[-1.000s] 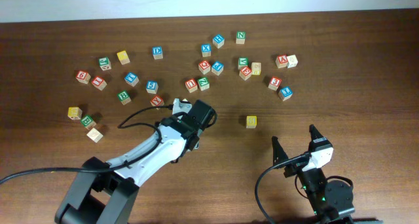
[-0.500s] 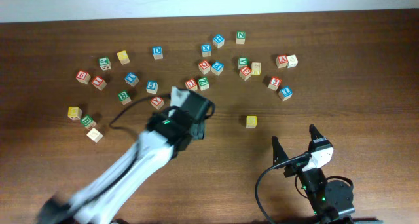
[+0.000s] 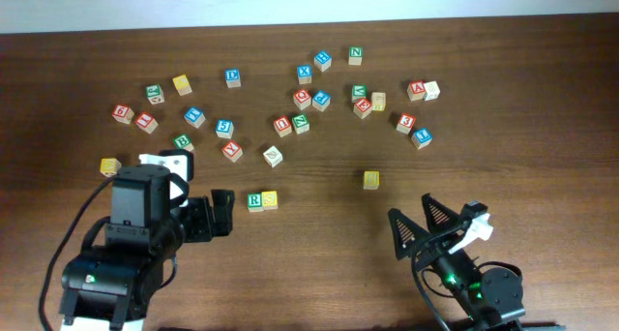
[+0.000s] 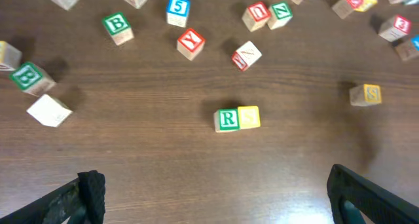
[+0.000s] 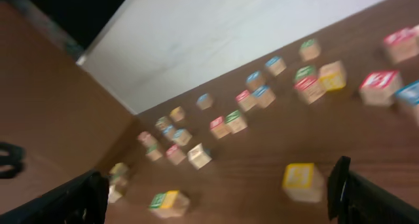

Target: Spell out RSS

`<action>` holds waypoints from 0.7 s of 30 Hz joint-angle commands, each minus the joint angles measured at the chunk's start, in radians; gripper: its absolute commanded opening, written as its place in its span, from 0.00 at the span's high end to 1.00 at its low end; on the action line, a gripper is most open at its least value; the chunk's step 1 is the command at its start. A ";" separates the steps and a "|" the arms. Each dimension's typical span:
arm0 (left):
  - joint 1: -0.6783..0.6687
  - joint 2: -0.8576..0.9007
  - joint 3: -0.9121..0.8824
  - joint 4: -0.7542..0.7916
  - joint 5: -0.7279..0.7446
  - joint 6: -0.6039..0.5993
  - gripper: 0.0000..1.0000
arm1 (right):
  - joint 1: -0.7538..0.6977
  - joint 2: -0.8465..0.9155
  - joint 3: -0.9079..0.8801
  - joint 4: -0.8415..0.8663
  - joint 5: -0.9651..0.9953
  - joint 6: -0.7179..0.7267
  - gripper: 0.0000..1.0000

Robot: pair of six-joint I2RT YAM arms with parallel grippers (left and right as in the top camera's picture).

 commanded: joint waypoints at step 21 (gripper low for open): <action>0.005 0.000 -0.008 -0.050 0.032 0.024 0.01 | 0.172 1.841 1.244 -0.673 0.411 -0.281 0.06</action>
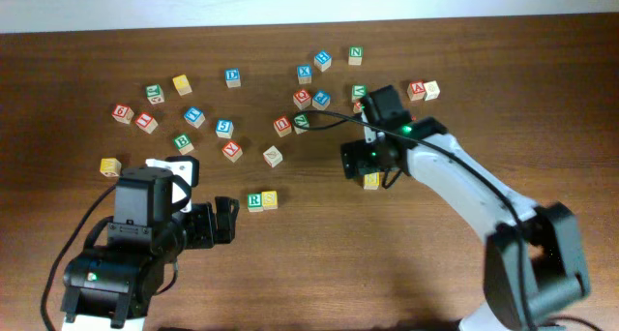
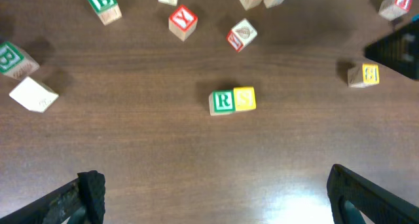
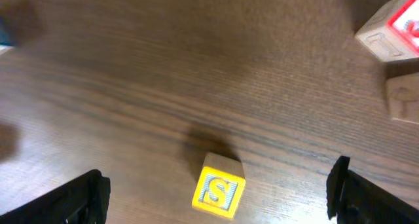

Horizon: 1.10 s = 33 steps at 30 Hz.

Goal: Spell out RSS
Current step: 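Grasp a second yellow S block with the right gripper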

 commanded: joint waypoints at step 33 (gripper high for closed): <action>0.004 -0.035 0.001 -0.003 -0.015 0.016 0.01 | 0.291 0.166 0.228 -0.071 -0.104 0.273 0.82</action>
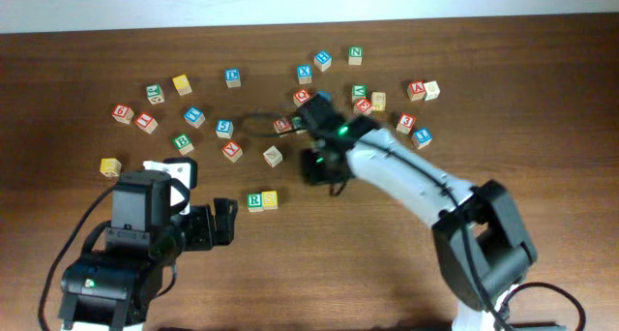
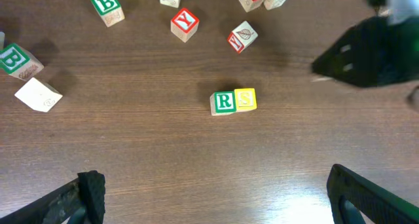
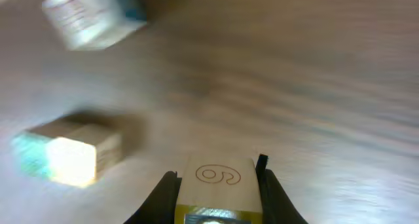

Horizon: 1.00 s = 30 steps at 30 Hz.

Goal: Spell out RSS
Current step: 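Grasp a second yellow S block with the right gripper, then place the second S block right of the first S and release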

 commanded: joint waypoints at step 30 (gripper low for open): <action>0.003 -0.282 0.002 -0.199 0.019 0.016 0.01 | 0.173 0.121 0.016 0.114 0.112 0.138 0.82</action>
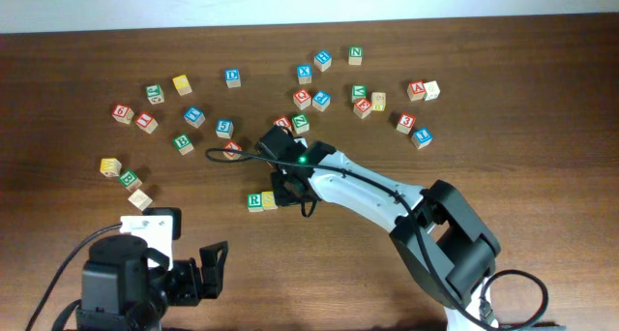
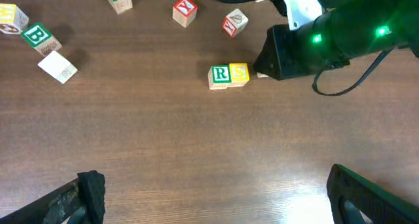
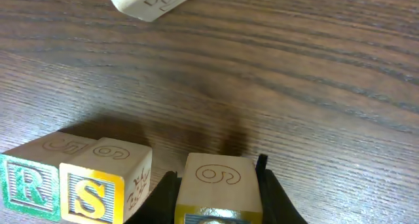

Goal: Spell out RSS
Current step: 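Place the second S block right of the first S and release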

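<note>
A green R block [image 1: 254, 201] and a yellow S block [image 1: 270, 198] stand touching, side by side, at the table's middle front. My right gripper [image 1: 288, 190] is just to the right of them, shut on a second yellow S block [image 3: 218, 185]. That block hangs low beside the placed S block [image 3: 98, 178], with a narrow gap between them. In the left wrist view the R block [image 2: 220, 74] and the S block [image 2: 239, 73] lie far ahead. My left gripper [image 2: 213, 198] is open and holds nothing, back at the front left.
Many letter blocks are scattered across the back of the table [image 1: 503, 176]. A pale block [image 3: 154, 0] lies just behind the row. A yellow block [image 1: 109, 165], a green B block [image 1: 129, 179] and a white block [image 1: 141, 198] sit at the left.
My right gripper, still shut on the S block, has moved left and forward from mid-table to just right of the R and S pair. My left arm has drawn back toward the front edge.
First my right gripper was open at the front right, and a lone S block lay right of centre. Then the gripper was open over that block. Later it was shut on it, left of where it had lain. Now the block hangs beside the R and S.
</note>
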`<action>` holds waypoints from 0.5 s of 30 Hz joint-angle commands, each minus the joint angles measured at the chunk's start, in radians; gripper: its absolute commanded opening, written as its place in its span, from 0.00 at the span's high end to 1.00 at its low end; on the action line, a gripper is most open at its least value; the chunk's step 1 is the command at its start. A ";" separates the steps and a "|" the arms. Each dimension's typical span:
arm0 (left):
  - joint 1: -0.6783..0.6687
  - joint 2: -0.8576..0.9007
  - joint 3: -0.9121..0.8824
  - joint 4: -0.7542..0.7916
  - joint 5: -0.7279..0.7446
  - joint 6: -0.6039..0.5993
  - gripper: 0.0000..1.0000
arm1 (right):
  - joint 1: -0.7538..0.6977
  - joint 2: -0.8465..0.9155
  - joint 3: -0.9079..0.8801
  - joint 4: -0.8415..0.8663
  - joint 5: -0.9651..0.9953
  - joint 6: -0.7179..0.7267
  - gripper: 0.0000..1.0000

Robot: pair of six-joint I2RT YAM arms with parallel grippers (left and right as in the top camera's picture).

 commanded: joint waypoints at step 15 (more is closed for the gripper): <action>0.003 -0.006 0.002 0.001 0.011 0.016 0.01 | 0.055 0.012 0.015 0.019 0.036 0.061 0.70</action>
